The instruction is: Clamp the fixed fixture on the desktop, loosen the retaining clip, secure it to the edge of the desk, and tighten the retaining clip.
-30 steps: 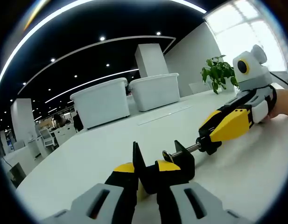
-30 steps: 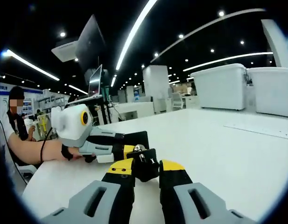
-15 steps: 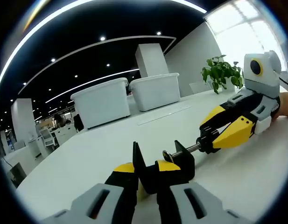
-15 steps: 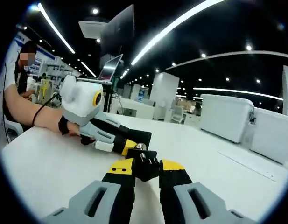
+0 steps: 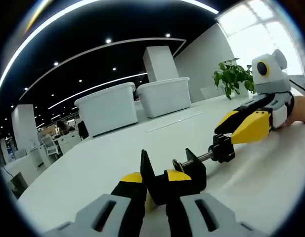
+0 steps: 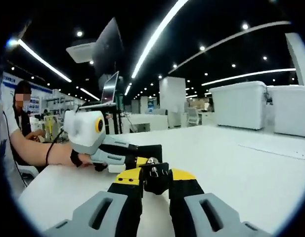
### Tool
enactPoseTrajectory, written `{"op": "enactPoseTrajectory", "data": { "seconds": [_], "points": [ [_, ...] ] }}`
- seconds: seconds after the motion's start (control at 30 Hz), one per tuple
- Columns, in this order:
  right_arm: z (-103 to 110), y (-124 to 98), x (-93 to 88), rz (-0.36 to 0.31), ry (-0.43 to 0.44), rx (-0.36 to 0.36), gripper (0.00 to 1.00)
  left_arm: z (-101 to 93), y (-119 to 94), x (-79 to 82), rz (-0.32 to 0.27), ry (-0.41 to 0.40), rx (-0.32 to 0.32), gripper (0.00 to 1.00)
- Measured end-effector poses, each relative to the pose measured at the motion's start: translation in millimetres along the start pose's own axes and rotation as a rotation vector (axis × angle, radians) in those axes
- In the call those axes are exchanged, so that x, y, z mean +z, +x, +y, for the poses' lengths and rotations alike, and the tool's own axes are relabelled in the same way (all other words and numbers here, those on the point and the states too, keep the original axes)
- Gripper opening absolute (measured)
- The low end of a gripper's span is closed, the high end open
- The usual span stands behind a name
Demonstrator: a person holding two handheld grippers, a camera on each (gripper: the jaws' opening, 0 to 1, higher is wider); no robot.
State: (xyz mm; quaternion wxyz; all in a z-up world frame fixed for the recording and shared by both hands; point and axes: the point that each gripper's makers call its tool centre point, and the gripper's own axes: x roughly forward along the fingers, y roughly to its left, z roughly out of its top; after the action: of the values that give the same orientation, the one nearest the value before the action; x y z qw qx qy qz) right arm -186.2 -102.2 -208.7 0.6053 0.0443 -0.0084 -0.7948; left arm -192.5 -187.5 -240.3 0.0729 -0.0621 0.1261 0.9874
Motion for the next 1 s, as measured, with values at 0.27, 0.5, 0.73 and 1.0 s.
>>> {"op": "enactPoseTrajectory", "data": {
  "seconds": [0.27,0.5,0.73,1.0],
  "points": [
    [3.7,4.3,-11.3,0.056,0.063,0.001,0.19,0.3,0.0,-0.1,0.000,-0.001,0.000,0.14],
    [7.3,7.7,-14.6,0.066,0.029,-0.004,0.18,0.8,-0.1,-0.1,0.000,-0.001,0.000,0.14],
    [15.4,6.7,-13.5,0.048,-0.086,-0.009,0.17,1.1,0.4,0.0,0.000,-0.001,0.000,0.14],
    [21.7,7.8,-13.2,0.041,-0.296,-0.045,0.17,1.7,0.0,-0.2,0.001,-0.003,0.001,0.14]
  ]
}}
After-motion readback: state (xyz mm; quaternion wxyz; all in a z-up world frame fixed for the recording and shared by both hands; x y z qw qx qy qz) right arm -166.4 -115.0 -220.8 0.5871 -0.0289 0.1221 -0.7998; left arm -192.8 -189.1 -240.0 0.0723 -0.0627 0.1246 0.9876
